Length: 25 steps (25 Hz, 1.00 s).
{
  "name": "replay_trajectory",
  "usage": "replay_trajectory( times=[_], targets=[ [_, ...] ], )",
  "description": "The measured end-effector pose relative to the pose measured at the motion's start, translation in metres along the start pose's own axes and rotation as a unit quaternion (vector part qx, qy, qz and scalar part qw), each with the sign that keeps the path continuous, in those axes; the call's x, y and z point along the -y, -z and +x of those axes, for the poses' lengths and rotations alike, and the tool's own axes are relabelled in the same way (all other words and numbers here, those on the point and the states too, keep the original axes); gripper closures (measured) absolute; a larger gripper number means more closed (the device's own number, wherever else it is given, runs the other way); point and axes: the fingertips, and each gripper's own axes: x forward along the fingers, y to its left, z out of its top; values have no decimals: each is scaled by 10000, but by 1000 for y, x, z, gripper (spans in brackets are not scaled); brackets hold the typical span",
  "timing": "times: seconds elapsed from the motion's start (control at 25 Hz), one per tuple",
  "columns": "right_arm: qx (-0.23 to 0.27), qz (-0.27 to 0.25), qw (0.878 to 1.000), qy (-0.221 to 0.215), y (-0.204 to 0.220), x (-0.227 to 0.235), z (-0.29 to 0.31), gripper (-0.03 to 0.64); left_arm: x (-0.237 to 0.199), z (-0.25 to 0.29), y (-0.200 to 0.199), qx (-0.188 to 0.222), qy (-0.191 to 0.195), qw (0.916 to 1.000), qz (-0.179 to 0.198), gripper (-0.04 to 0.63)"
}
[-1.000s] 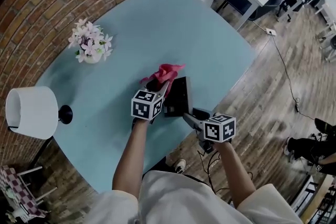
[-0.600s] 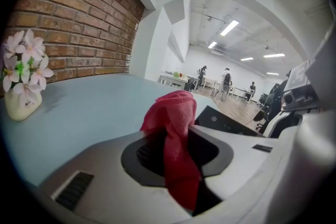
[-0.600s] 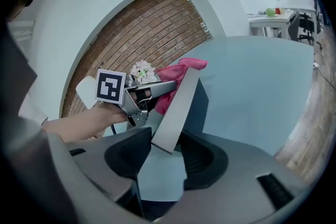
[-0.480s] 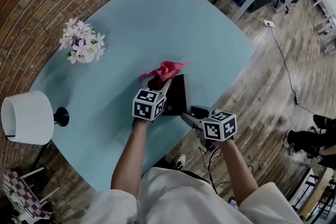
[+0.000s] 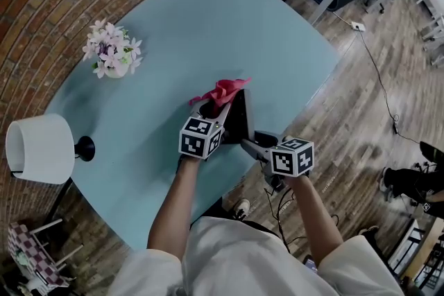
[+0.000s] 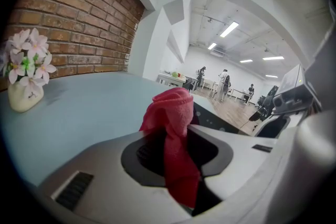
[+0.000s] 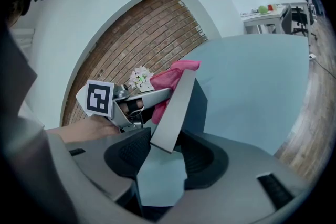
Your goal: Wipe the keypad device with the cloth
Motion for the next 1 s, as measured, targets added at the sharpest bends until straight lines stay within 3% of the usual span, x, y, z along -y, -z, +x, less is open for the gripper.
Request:
replay_trajectory(
  times=[0.48,1.0],
  targets=[
    [219,38,9998,-18,-2,1,0,405,32,-21,16,-101,290,9995,33,465],
    [324,-43,9994,134,-2,3,1,405,60,-42,38,-264,352,9990,39,461]
  ],
)
